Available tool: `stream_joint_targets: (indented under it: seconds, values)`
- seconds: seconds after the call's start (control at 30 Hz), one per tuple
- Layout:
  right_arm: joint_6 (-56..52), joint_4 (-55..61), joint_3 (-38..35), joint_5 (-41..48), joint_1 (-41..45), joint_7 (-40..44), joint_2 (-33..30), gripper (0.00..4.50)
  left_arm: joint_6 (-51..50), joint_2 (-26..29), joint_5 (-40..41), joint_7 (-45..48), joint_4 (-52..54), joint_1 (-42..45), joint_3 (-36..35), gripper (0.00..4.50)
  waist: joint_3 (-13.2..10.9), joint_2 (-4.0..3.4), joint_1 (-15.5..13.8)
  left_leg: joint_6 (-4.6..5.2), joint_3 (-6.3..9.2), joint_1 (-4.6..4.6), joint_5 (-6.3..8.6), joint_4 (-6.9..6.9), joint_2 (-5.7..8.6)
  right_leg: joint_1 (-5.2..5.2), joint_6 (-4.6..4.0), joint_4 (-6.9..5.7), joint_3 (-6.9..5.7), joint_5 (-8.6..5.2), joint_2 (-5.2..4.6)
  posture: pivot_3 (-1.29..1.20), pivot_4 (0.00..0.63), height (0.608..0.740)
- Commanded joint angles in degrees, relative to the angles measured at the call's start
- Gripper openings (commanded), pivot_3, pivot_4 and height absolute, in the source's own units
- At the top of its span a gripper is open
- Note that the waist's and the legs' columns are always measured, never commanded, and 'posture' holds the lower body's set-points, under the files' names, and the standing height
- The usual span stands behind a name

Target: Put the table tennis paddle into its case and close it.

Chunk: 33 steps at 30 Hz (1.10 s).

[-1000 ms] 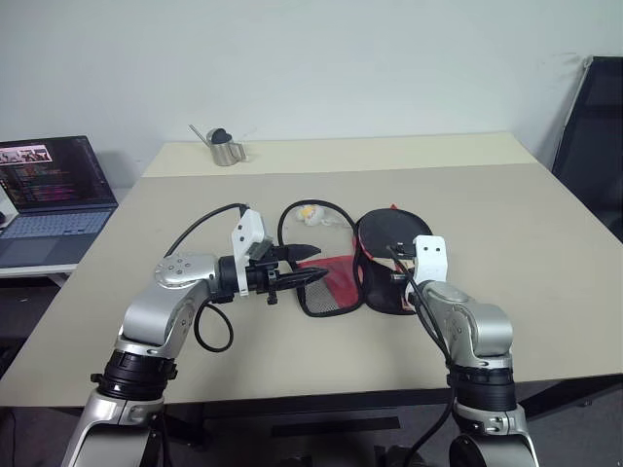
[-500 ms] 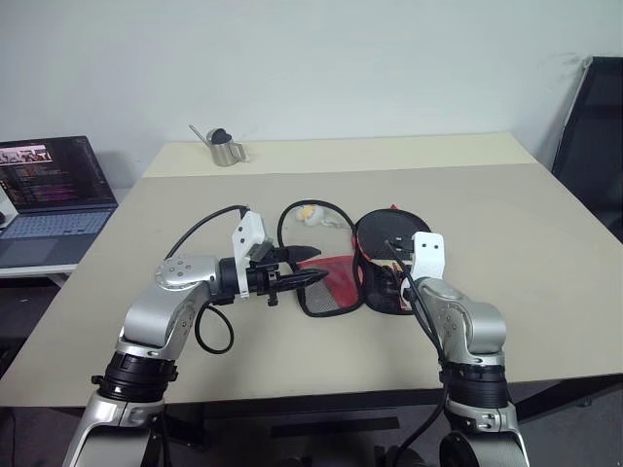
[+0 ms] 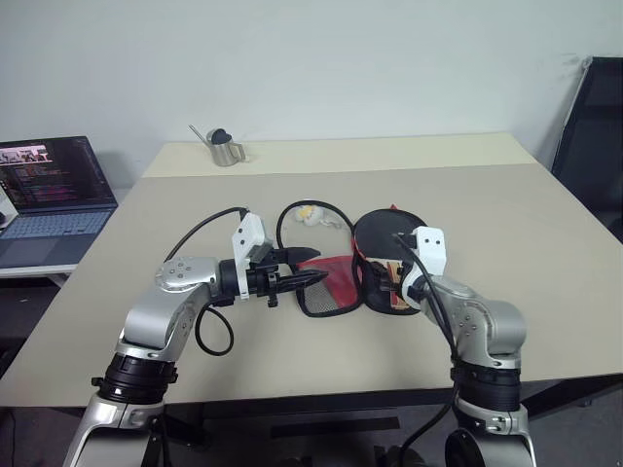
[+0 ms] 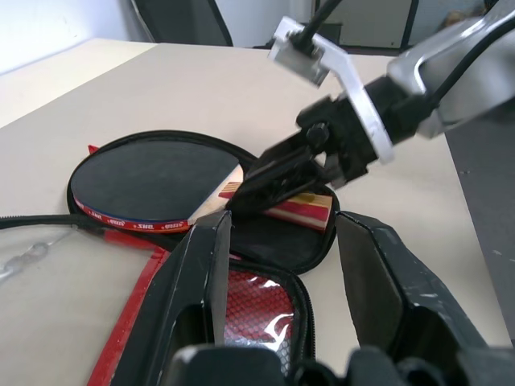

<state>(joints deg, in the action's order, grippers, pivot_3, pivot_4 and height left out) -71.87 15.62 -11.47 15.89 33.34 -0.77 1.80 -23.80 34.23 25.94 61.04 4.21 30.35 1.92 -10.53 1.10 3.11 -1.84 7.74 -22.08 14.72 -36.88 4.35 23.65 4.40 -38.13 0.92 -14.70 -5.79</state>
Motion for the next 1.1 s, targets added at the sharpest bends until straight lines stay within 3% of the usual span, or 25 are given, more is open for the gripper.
stream_joint_targets:
  seconds: [0.03,0.27,0.63,1.1]
  values:
    - [-2.2,3.3,-1.1,2.4,0.6,1.6,-0.4,4.47,0.2,0.4,0.7,-0.3,2.1,0.1,-1.2,2.2,0.0,0.0,0.0,0.0,0.0,0.0,0.0,0.0,0.0,0.0,0.0,0.0,0.0,0.0,0.0,0.0,0.15,0.74]
    - [-0.8,3.2,0.5,2.6,0.2,2.1,-0.1,4.47,0.3,0.2,0.7,-0.5,1.9,0.3,-1.0,2.2,0.0,0.0,0.0,0.0,-0.01,0.01,0.0,0.0,-0.01,0.0,0.0,0.0,0.02,0.0,0.02,0.0,0.15,0.74]
    - [7.5,1.0,9.9,-3.0,-2.1,3.0,-6.5,4.47,0.7,0.3,0.1,-2.3,1.0,0.3,-1.6,2.2,0.0,0.0,0.0,-0.01,0.0,0.01,0.0,0.0,-0.01,0.0,0.0,0.01,0.01,0.0,0.02,0.0,0.15,0.74]
    - [10.0,-1.6,13.5,-7.2,-4.0,1.6,-5.7,4.47,0.7,0.2,0.0,-2.5,0.9,0.6,-1.5,2.2,0.0,0.0,0.0,-0.02,0.0,0.01,-0.01,0.0,-0.01,-0.01,0.0,0.01,0.01,0.0,0.02,0.0,0.15,0.74]
